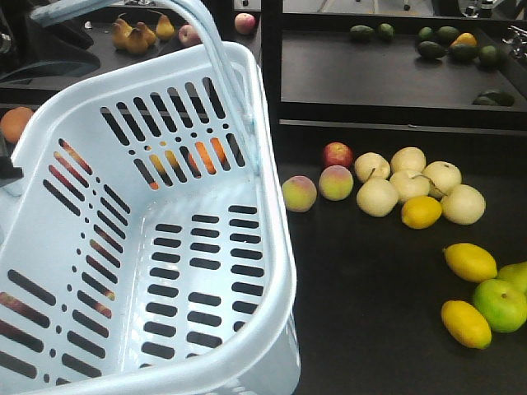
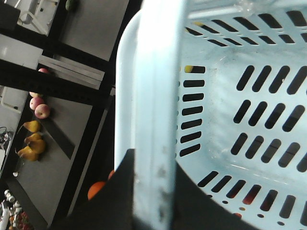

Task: Pick three apples into basket with both arms
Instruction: 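Hold the basket up with the left gripper while turning the base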

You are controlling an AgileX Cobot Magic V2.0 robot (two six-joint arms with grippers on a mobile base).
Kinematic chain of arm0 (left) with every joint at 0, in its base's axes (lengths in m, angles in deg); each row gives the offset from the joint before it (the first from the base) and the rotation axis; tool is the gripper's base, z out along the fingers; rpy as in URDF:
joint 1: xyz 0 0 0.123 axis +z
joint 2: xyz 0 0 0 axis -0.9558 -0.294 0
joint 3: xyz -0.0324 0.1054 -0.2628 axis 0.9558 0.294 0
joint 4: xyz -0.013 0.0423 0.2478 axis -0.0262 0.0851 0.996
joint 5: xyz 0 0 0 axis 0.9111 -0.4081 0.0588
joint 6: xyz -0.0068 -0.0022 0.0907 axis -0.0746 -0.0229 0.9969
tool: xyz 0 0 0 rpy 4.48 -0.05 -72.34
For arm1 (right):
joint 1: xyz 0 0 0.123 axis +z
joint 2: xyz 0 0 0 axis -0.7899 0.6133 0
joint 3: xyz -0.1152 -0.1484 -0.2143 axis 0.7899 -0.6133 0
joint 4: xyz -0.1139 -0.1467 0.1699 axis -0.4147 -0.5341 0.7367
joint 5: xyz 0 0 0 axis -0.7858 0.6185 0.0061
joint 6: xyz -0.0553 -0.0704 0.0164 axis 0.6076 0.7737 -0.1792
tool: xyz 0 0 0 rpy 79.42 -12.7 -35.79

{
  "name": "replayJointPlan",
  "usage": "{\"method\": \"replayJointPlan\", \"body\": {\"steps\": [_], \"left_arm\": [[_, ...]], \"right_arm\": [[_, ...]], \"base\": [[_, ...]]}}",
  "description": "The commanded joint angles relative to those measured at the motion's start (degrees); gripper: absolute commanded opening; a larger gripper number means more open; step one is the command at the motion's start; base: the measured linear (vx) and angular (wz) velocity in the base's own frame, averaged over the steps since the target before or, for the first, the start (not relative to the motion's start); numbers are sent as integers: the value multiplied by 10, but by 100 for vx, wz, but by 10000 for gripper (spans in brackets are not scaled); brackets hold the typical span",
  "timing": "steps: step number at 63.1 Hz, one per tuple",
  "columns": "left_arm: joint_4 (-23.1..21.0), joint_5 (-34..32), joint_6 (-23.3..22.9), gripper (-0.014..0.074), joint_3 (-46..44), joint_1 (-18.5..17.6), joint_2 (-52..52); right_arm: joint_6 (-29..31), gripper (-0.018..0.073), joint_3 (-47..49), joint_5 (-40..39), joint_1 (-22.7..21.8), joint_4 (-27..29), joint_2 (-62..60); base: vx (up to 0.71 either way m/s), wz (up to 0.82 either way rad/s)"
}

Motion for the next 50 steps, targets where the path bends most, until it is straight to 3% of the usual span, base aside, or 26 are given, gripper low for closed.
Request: {"method": "replayJointPlan", "body": {"steps": [1, 50], "left_arm": [[5, -28, -10, -6, -16, -4, 14], [5, -28, -10, -6, -16, -4, 14]], "right_arm": [[6, -8, -8, -43, 0, -5, -8], [6, -8, -8, -43, 0, -5, -8]], "base": [[-7, 28], [-5, 37]]}}
